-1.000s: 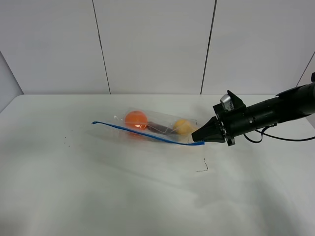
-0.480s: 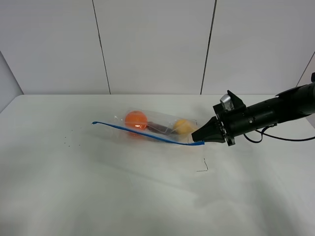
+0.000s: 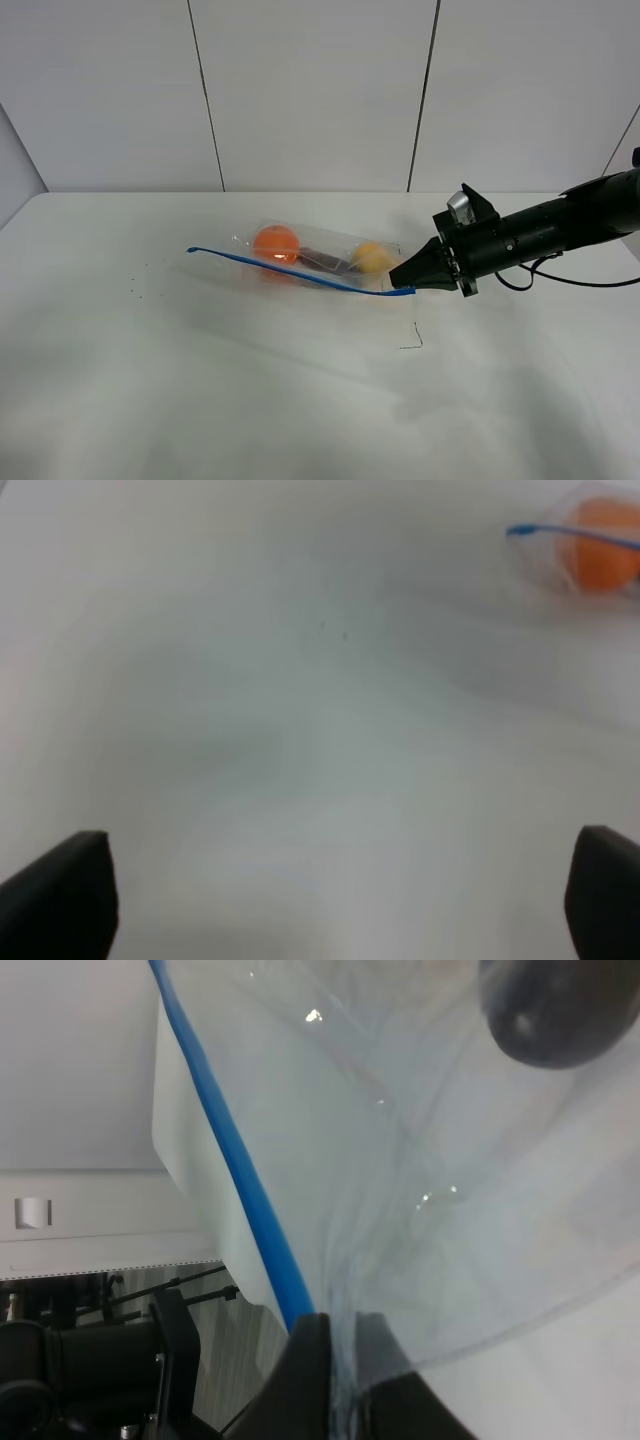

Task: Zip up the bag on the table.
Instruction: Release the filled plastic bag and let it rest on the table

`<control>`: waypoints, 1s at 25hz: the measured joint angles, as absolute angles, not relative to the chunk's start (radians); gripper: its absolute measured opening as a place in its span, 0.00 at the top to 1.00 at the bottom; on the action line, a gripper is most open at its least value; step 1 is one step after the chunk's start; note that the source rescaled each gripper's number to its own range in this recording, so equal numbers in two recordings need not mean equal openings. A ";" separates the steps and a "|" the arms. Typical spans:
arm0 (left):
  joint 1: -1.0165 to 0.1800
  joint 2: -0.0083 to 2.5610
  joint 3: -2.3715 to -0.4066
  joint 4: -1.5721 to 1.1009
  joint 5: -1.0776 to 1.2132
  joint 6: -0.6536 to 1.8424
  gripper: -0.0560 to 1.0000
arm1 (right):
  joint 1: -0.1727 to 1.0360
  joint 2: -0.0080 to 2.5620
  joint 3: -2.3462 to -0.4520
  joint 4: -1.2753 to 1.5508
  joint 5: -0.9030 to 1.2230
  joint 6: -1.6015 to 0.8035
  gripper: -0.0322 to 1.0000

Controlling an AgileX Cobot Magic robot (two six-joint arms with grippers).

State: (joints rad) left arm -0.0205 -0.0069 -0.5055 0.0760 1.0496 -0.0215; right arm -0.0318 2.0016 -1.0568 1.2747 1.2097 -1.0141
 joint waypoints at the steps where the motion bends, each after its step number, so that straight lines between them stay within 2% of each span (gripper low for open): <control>1: -0.021 -0.007 -0.500 0.076 1.051 -0.019 0.00 | -0.032 2.002 -1.057 1.275 1.210 -1.014 0.97; 25: -0.021 -0.007 -0.496 0.075 1.052 -0.014 0.00 | -0.032 2.002 -1.057 1.283 1.210 -1.014 0.97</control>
State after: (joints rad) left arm -0.0205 -0.0069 -0.4962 0.0751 1.0520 -0.0137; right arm -0.0318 2.0016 -1.0568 1.2827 1.2097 -1.0141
